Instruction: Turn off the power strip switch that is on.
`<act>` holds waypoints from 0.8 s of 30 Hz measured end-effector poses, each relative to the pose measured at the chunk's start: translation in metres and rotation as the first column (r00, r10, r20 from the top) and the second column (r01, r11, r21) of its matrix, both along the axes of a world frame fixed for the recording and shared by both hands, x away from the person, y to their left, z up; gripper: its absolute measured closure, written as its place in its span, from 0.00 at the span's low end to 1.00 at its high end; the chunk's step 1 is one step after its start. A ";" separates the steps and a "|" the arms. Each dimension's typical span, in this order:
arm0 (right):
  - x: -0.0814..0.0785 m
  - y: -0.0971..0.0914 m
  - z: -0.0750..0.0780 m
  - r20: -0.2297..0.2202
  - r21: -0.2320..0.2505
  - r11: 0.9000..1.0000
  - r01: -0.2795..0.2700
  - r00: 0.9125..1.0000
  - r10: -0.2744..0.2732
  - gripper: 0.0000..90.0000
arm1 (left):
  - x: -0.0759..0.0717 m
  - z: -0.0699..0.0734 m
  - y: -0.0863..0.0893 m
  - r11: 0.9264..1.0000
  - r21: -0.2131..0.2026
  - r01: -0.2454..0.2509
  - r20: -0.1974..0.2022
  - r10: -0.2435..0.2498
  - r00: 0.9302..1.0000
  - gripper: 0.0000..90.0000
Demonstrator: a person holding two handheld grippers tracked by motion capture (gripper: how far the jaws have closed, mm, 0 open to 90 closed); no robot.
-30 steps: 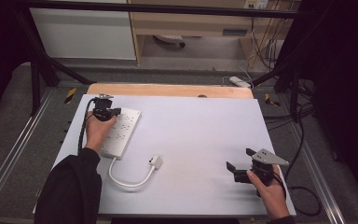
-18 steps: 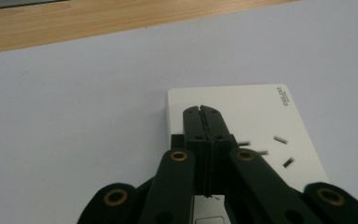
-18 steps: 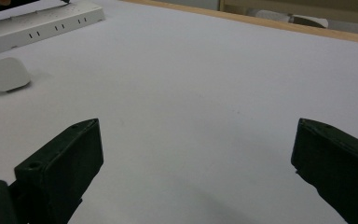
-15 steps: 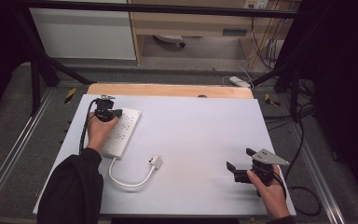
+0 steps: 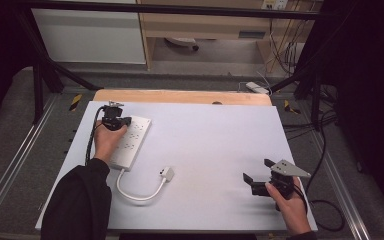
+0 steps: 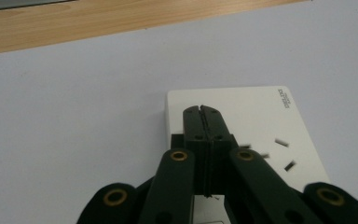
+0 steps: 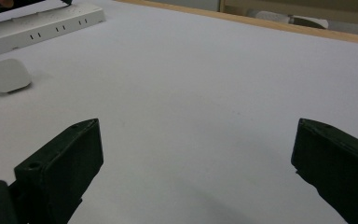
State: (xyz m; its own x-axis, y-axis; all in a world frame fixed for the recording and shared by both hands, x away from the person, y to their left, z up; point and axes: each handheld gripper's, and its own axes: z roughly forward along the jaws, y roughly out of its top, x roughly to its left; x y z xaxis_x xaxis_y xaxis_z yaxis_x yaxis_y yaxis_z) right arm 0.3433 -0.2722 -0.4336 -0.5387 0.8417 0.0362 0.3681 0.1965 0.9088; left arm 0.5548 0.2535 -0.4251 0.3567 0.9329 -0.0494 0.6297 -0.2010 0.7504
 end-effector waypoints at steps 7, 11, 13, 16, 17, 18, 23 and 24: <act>0.000 0.000 0.000 -0.001 0.000 1.000 -0.003 1.000 0.003 0.03 | 0.000 0.000 0.001 1.000 -0.002 0.003 0.001 -0.003 1.000 1.00; 0.000 0.001 0.000 0.000 -0.002 1.000 -0.003 1.000 0.003 0.03 | 0.000 -0.001 0.001 1.000 -0.011 0.003 0.000 -0.003 1.000 1.00; 0.000 0.001 0.000 0.000 -0.002 1.000 -0.004 1.000 0.004 0.03 | 0.000 -0.001 0.001 1.000 -0.011 0.003 0.001 -0.003 1.000 1.00; 0.000 0.001 0.000 0.000 -0.001 1.000 -0.004 1.000 0.004 0.03 | 0.000 0.000 0.001 1.000 -0.007 0.004 -0.002 -0.004 1.000 1.00; 0.000 0.000 0.000 0.001 -0.003 1.000 -0.005 1.000 0.005 0.03 | 0.000 0.000 0.001 1.000 -0.007 0.004 -0.002 -0.004 1.000 1.00; 0.000 0.001 0.000 0.001 -0.002 1.000 -0.005 1.000 0.005 0.03 | 0.000 0.000 0.001 1.000 -0.006 0.004 -0.002 -0.004 1.000 1.00; 0.000 0.001 0.000 0.000 -0.002 1.000 -0.006 1.000 0.006 0.03 | 0.001 -0.001 0.002 1.000 -0.010 0.006 -0.002 -0.006 1.000 1.00; 0.000 0.001 0.000 0.000 -0.002 1.000 -0.006 1.000 0.006 0.03 | 0.001 -0.001 0.002 1.000 -0.010 0.007 -0.002 -0.007 1.000 1.00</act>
